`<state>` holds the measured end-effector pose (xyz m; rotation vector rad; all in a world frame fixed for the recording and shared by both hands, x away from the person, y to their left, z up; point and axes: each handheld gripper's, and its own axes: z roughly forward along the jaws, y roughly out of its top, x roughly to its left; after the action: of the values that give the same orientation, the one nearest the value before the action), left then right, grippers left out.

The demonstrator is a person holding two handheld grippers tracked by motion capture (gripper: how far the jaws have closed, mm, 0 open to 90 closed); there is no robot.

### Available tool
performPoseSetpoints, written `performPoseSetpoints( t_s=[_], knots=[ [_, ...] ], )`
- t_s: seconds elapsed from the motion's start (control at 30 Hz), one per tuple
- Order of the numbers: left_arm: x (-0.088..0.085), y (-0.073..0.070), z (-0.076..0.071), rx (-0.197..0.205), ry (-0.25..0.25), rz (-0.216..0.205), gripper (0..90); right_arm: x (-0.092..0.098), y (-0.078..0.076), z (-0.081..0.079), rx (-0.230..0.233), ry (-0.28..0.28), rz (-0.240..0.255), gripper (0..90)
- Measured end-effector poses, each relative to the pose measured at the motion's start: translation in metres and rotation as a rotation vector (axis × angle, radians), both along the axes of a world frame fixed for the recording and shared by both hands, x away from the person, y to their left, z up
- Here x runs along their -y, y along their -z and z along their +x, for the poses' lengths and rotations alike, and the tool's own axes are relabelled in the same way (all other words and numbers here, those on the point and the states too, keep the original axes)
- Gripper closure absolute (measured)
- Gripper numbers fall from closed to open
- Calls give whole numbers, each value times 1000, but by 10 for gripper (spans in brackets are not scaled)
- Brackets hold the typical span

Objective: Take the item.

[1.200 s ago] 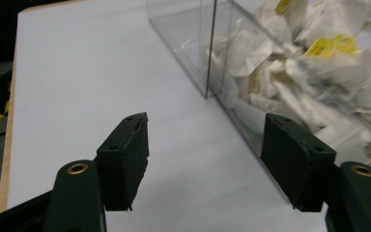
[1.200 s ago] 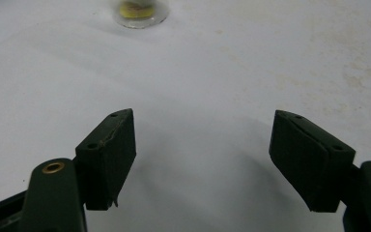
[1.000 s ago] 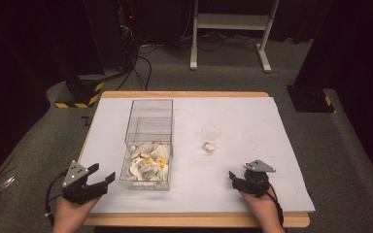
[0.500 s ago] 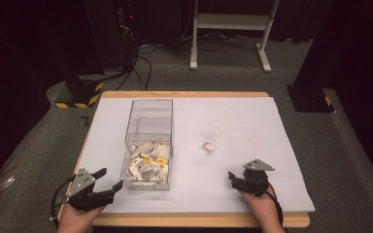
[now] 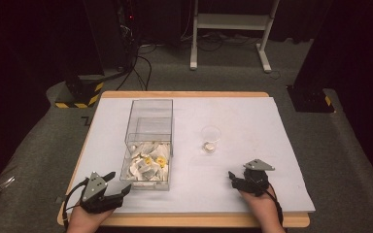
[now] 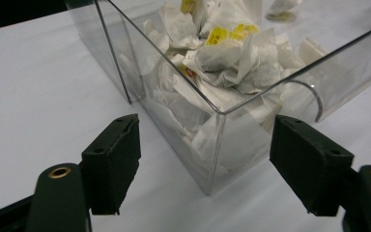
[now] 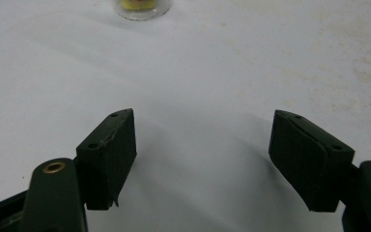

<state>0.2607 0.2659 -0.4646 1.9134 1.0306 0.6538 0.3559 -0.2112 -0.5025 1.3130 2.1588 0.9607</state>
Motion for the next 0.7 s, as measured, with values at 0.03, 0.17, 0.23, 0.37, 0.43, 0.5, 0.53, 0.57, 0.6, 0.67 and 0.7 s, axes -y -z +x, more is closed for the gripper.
performPoseSetpoints(
  t_s=[0.03,0.17,0.23,0.37,0.43,0.5,0.53,0.57,0.6,0.67,0.7],
  knots=[
    [2,3,1,-6,11,-7,269,0,0,0,1,0,-1,256],
    [5,6,2,-7,17,5,276,0,0,0,3,1,-2,256],
    [5,7,2,-10,28,-5,276,0,0,0,3,3,0,256],
    [6,7,3,-11,22,-15,282,0,0,0,4,1,-3,256],
    [6,8,4,-15,20,-15,303,0,0,0,3,0,-3,256],
    [6,9,4,-7,17,-11,328,0,0,0,1,0,-3,256],
    [6,9,4,-4,21,-14,333,0,0,0,0,-2,-7,258],
    [6,9,5,0,24,-14,332,-1,0,1,-4,1,-7,258],
    [7,9,5,5,27,-13,330,-1,0,1,-7,0,-11,258],
    [9,9,5,10,34,-10,331,-2,1,1,-5,-3,-18,258],
    [11,9,5,12,36,-5,333,-2,1,0,-7,-3,-20,258]
  ],
)
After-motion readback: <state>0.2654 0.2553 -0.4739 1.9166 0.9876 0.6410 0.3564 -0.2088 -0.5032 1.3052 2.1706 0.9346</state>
